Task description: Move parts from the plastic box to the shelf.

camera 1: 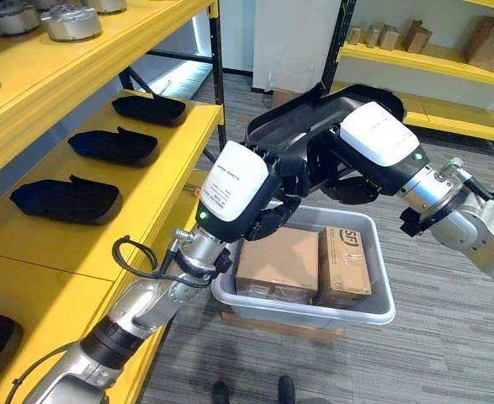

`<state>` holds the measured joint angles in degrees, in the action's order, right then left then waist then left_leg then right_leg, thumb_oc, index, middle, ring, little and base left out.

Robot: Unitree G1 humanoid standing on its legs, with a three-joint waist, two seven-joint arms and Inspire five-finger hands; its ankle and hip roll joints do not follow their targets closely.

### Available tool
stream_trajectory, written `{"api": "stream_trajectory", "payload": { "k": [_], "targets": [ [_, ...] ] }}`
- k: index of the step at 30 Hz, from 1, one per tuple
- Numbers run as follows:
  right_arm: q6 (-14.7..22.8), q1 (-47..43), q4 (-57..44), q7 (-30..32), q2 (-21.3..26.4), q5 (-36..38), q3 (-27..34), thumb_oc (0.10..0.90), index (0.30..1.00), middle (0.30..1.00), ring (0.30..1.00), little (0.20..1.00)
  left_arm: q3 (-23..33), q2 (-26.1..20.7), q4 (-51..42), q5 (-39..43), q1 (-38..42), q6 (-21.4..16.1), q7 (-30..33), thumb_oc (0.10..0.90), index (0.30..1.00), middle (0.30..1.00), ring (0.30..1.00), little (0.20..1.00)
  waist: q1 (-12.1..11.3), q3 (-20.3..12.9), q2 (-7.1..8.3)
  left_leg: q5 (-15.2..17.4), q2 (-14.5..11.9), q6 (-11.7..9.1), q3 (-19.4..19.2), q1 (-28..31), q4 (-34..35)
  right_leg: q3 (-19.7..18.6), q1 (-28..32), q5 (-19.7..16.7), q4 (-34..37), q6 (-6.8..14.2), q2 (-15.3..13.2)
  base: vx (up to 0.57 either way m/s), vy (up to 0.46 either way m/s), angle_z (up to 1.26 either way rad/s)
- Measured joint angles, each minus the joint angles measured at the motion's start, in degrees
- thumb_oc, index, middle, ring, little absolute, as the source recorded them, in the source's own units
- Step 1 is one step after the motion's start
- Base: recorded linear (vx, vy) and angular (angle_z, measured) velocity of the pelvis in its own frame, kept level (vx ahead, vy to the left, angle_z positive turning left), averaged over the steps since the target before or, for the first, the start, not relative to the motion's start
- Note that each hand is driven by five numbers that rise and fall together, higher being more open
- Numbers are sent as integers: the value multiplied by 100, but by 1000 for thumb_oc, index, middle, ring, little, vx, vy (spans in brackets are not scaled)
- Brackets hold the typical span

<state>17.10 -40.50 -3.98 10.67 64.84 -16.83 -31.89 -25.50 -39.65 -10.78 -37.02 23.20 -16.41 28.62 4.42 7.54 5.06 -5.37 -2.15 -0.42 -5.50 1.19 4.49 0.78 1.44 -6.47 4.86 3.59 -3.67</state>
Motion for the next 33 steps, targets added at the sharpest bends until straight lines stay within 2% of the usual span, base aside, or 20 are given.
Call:
{"api": "stream_trajectory", "payload": {
  "k": [7, 10, 18, 19, 20, 21, 23, 26, 33],
  "targets": [
    [15, -2, -30, 6, -3, -4, 131, 400, 300, 300, 300, 300, 59, -24, -8, -277, 121, 24, 93, 400, 300, 300, 300, 300, 15, 0, -1, 18, 0, 0, -38, 15, -1, -32, -3, 5, 1, 3, 1, 6, 1, -2],
    [11, -4, -30, 51, -44, -2, 150, 400, 300, 300, 300, 300, 59, -249, -22, -436, 289, 22, 113, 400, 300, 300, 300, 300, 24, -2, -5, 18, 0, -1, -42, 17, -1, -38, -2, 10, 0, 10, 0, 0, 0, 0],
    [9, -8, -32, 50, -51, -5, 156, 400, 300, 300, 300, 300, 59, -251, -23, -559, 305, 40, 145, 400, 300, 300, 300, 300, 28, -2, -5, 18, 1, -1, -46, 22, -1, -45, -2, 12, 1, 12, 0, 0, 0, 0],
    [8, -8, -32, 51, -59, -7, 158, 400, 300, 300, 300, 300, 58, -251, -26, -617, 305, 42, 190, 631, 624, 624, 624, 624, 28, -2, -5, 18, 1, -1, -47, 23, -1, -46, -1, 12, 1, 12, 0, 0, 0, 0],
    [5, -8, -32, 51, -61, -6, 158, 400, 300, 300, 300, 300, 58, -251, -26, -618, 304, 42, 192, 808, 871, 871, 871, 871, 27, -2, -5, 18, 1, -1, -47, 24, -1, -47, -1, 12, 1, 12, 1, 0, 0, 0],
    [2, -7, -30, 51, -61, -6, 159, 400, 300, 300, 300, 300, 58, -253, -28, -618, 304, 42, 196, 900, 1000, 1000, 1000, 1000, 26, -2, -5, 18, 1, -1, -47, 24, -1, -47, -1, 12, 1, 12, 1, 0, 0, 0],
    [-15, -7, -29, 32, -62, -6, 158, 400, 300, 300, 300, 300, 58, -352, -173, -664, 317, 36, 225, 900, 1000, 1000, 1000, 1000, 24, -2, -4, 18, 1, -1, -48, 24, -1, -47, 0, 11, 1, 12, 0, 17, 1, 0],
    [9, -7, -30, -57, -135, 1, 153, 400, 300, 300, 300, 300, 57, -764, -286, -879, 603, 8, 224, 900, 1000, 1000, 1000, 1000, 24, -3, -6, 17, 2, -3, -47, 46, -1, -47, 26, 11, 0, 12, 0, 0, 0, 0],
    [25, -7, -33, -57, -162, -1, 153, 400, 300, 300, 300, 300, 51, -903, -281, -895, 632, -9, 223, 900, 1000, 1000, 1000, 1000, 24, -4, -6, 49, 2, -5, -40, 104, 0, -46, 87, 32, 0, 7, 0, 5, 1, 0]
  ]
}}
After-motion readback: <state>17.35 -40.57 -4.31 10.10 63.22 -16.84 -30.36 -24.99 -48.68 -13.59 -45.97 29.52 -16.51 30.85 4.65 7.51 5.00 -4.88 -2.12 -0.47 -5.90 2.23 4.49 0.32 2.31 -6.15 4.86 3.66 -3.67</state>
